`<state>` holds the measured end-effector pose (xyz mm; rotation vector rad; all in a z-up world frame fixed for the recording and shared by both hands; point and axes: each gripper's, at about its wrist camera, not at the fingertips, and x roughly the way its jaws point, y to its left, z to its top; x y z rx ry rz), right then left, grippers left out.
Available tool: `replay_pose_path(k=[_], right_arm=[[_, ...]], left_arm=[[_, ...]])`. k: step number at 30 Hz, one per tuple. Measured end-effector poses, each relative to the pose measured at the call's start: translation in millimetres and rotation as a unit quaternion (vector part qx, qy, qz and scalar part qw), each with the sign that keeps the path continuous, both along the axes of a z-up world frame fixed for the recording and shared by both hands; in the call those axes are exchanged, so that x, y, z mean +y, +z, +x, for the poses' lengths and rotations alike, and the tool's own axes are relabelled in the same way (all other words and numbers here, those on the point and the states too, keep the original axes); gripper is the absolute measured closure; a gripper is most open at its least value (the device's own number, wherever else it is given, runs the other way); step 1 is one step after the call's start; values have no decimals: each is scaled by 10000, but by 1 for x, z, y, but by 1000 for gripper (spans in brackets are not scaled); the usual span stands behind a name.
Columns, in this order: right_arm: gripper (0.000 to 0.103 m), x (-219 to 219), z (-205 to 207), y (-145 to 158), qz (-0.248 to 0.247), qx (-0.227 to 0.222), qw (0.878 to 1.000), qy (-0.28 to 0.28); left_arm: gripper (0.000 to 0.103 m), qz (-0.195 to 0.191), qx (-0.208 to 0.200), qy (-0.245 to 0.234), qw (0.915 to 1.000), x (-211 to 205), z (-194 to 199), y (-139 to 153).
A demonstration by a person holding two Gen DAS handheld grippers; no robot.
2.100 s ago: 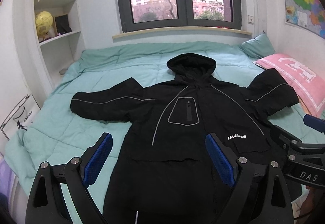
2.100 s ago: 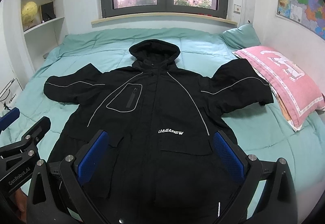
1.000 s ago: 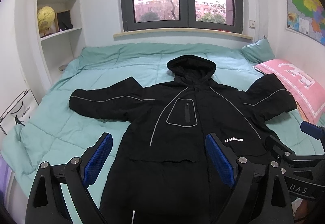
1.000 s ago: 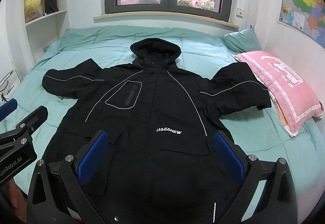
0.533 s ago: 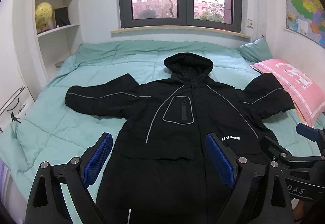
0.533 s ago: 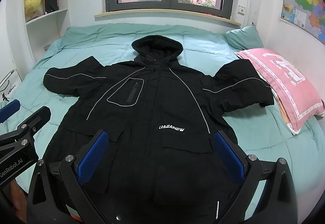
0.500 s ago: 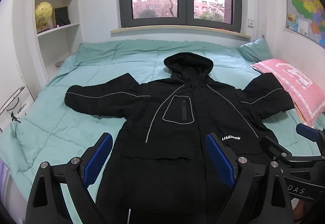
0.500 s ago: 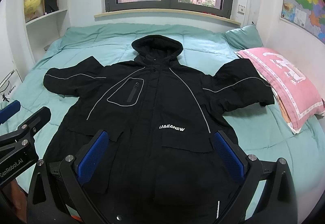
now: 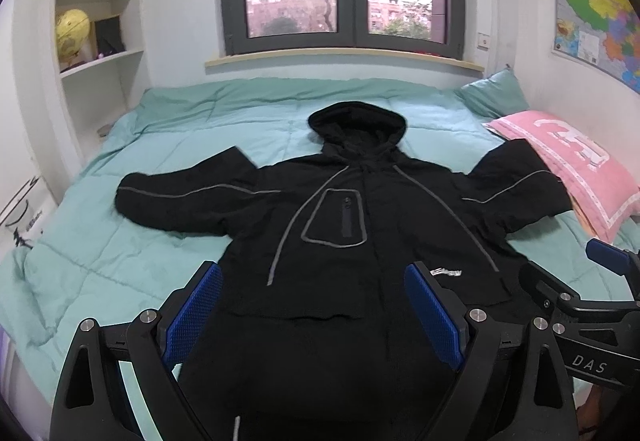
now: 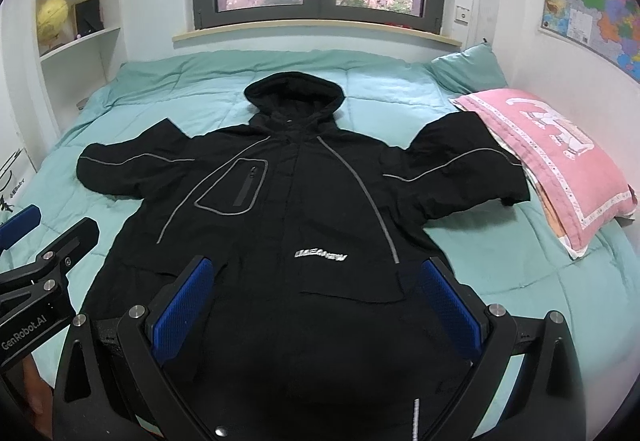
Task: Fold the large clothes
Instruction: 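Grasp the black jacket's sleeve cuff with the right gripper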
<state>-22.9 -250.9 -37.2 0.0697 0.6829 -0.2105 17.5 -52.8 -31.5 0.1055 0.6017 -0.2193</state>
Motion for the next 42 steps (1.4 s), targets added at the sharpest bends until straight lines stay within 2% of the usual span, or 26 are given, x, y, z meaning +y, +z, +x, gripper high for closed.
replay_pose_path(k=[2,6,8,13,15,18,22,23,25,28,30,33,35,40,42], right_arm=[[0,-12,0,3,8,-44,10000,-31],[0,-53,-6,12,71,-247,9994,-251],[0,-80,-7,16,146,-325,9987,-363],[0,-171,-4,27,339,-494,9928,-1036],[0,-213,-1,31,380,-593,9891,-1294],[0,-271,11,35,574,-725,9873,-1289],[3,-342,40,25,692,-645,9854,-1419],[4,-360,49,19,757,-608,9846,-1453],[14,-393,69,2,981,-451,9827,-1503],[23,-429,97,-28,1330,-165,9800,-1474],[25,-454,114,-49,1510,-56,9759,-1571],[36,-495,133,-84,1992,-28,9657,-1666],[37,-520,140,-111,2308,-10,9558,-1819],[37,-562,153,-162,3047,-108,9317,-1975],[33,-565,167,-182,3294,81,9250,-1892]], left_arm=[[10,-56,12,-140,9999,-11,4,3],[10,-557,280,-732,9954,-44,22,10],[10,-629,306,-907,9934,-62,29,12],[10,-619,127,-1429,9877,-130,56,20],[10,-615,94,-1752,9826,-163,72,20],[10,-501,27,-2056,9773,-213,98,11],[10,-396,-45,-2301,9724,-268,129,-11],[10,-388,35,-2331,9717,-282,140,-20],[10,-355,203,-2369,9707,-306,163,-43],[11,-347,455,-2443,9680,-332,187,-70],[11,-528,785,-2519,9631,-345,207,-93],[11,-751,1260,-2511,9568,-360,233,-124],[13,-805,1503,-2468,9539,-368,243,-147],[14,-610,1606,-2395,9556,-374,245,-176],[14,-594,1657,-2390,9549,-376,245,-184]])
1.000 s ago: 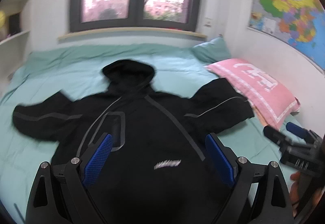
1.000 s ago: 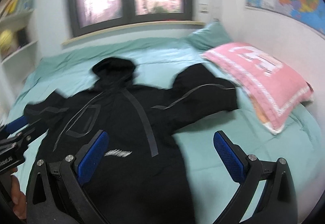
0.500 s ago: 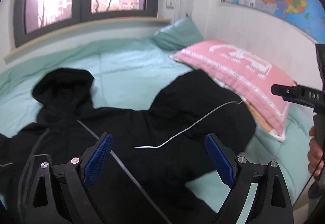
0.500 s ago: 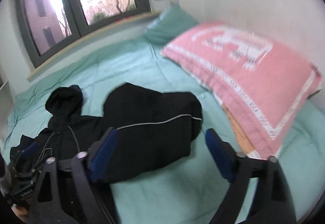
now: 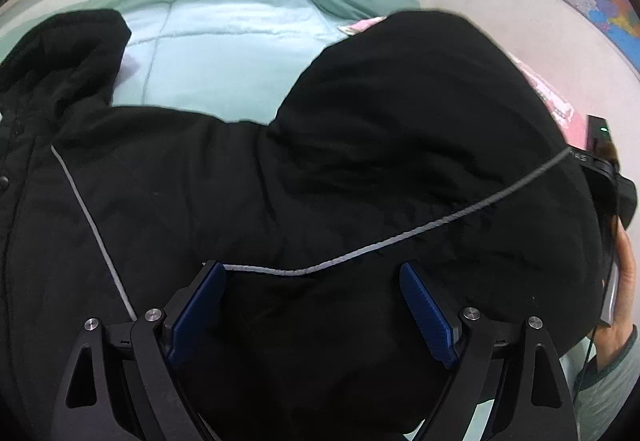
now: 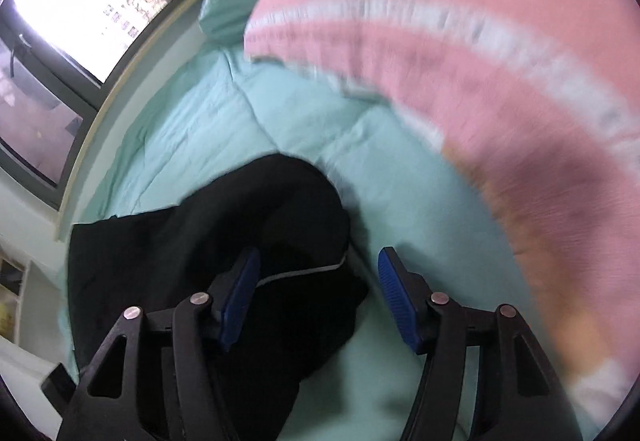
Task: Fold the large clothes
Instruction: 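Grasp the black jacket's sleeve cuff with the right gripper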
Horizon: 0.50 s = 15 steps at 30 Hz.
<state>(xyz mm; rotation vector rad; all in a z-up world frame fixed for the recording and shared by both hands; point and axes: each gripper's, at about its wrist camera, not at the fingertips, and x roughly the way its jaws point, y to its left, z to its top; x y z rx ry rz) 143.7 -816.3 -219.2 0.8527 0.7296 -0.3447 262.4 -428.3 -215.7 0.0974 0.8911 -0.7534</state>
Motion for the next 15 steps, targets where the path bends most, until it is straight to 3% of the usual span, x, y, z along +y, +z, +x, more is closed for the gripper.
replay_pose_path(k=[1,4,6,7,9,12,15], right_arm=[[26,3,7,-7,56,95,9999,46],[24,17,29,-29,105,323,9991,240],[25,31,41,-37,-167,566,9978,303],[46,39,45,-35,-441,611,9966,323],[63,49,46,-26,-731,402,9952,504],[71,54,31,-4,-1173,298,9913,509],[72,46,1,34,-1792,274,9832,194]], left_arm=[[14,2,9,0,10000,-1,0,-2],[14,3,1,14,10000,-1,-3,-4],[14,64,-34,18,10000,-4,-6,-7],[14,103,-59,17,9999,-6,-8,-8],[14,146,-129,15,9998,-7,-13,-5],[14,72,-171,-47,9998,-9,-19,4],[14,-52,-269,-212,9994,-15,-29,21]])
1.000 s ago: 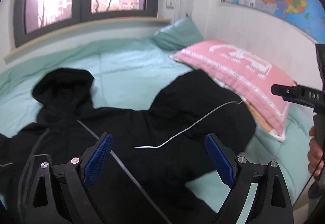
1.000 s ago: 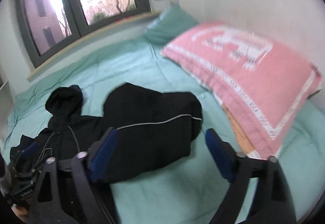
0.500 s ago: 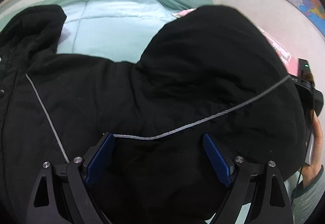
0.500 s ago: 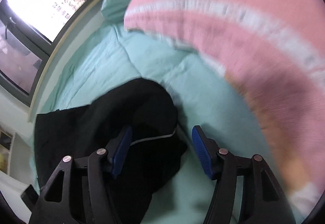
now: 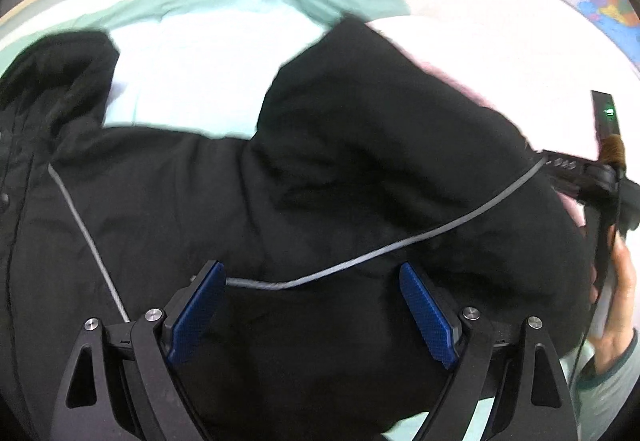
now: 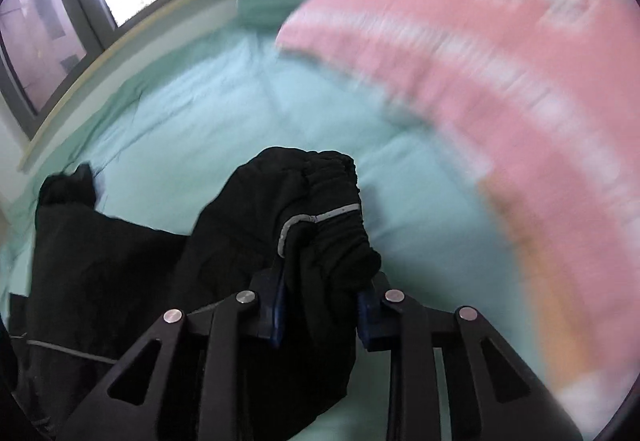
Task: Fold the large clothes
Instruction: 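Grasp the black jacket's sleeve cuff with the right gripper, then carry the held sleeve across the jacket body with the right gripper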
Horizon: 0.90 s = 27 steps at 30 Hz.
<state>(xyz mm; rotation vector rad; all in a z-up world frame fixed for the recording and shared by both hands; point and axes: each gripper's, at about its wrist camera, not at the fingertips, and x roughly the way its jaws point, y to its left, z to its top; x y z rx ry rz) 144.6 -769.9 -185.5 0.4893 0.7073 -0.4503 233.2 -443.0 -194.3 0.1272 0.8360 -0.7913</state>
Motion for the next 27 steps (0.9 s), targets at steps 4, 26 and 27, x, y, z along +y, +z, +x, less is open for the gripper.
replay_pose_path(k=[4,26,27], right_arm=[[72,-35,-54,47,-719,-1,9958,-559],[70,-84,-102,2,627,-64,9970,-453],[72,-80,-101,3,638,-84,9970,-432]], left_arm=[[14,51,-159,-264,9995,-16,-12,13],[14,1117,73,-267,9934,-50,1,-48],[14,1078,73,-230,9939,-48,-1,-45]])
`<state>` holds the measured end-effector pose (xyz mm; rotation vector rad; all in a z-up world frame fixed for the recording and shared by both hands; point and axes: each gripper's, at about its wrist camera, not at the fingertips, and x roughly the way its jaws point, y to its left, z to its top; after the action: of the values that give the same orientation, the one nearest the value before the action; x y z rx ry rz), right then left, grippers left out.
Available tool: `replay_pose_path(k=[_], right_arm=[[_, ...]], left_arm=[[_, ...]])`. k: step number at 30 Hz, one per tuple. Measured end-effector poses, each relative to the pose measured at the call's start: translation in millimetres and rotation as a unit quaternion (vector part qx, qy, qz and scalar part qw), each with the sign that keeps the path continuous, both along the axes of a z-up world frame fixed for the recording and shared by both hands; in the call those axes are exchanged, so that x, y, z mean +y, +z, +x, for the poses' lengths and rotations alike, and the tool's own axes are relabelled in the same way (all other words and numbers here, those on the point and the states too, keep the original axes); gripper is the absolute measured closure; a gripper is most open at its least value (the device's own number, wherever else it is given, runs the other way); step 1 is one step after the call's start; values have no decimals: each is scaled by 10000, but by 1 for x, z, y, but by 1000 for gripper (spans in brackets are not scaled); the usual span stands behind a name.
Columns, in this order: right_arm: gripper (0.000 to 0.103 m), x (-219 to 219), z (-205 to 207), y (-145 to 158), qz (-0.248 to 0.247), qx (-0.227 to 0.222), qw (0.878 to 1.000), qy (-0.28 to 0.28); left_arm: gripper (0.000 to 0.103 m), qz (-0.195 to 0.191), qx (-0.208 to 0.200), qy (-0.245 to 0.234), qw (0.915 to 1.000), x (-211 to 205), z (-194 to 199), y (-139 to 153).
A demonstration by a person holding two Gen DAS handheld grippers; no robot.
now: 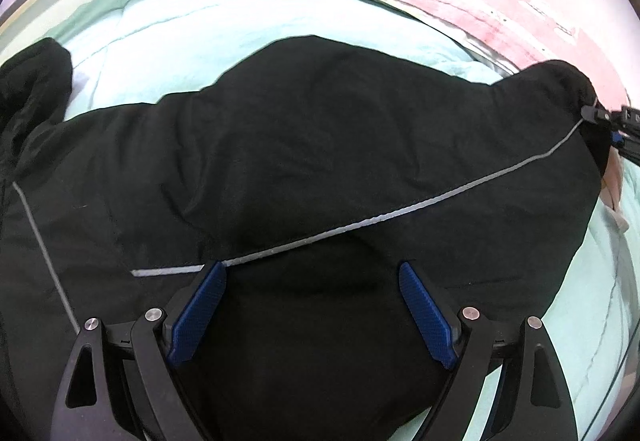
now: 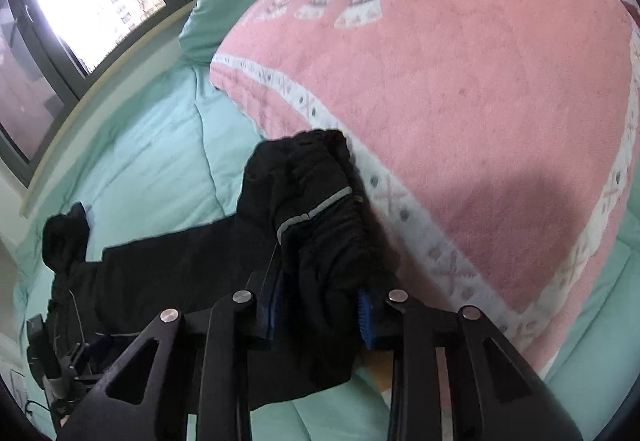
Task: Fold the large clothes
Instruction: 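Carry the held sleeve across the jacket body with the right gripper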
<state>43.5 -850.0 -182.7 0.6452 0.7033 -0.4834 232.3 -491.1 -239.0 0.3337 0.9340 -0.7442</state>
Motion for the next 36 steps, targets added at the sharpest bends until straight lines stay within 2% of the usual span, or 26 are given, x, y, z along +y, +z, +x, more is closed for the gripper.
replay_pose_path(k=[2,5,9,12,19,23,28,32,36], right_arm=[[73,13,1,9,-114,-55,9999,90],[74,44,8,32,-608,1,9978,280],[76,107,33,69,-1193,71,9898,781],[77,163,61,89,-1508,113,9813,1188],[77,282,109,109,-1725,100,9653,1957],[77,347,140,100,-1828,158,9528,2420],[77,404,175,68,-1739,344,9423,2839],[77,435,203,22,-1720,707,9331,3078],[77,441,223,-27,-1529,1118,9301,3147]], left_arm=[[14,-223,-23,40,9997,10,-1,11],[14,-644,-118,134,9978,40,-5,38],[14,-908,-348,391,9945,86,-2,76],[14,-826,-555,613,9931,119,-3,91],[14,-721,-705,964,9902,189,-4,105],[14,-664,-782,1192,9876,225,-4,101],[14,-670,-694,1392,9856,254,4,87],[14,-663,-488,1463,9858,265,14,69],[14,-644,-384,1471,9863,267,19,55]])
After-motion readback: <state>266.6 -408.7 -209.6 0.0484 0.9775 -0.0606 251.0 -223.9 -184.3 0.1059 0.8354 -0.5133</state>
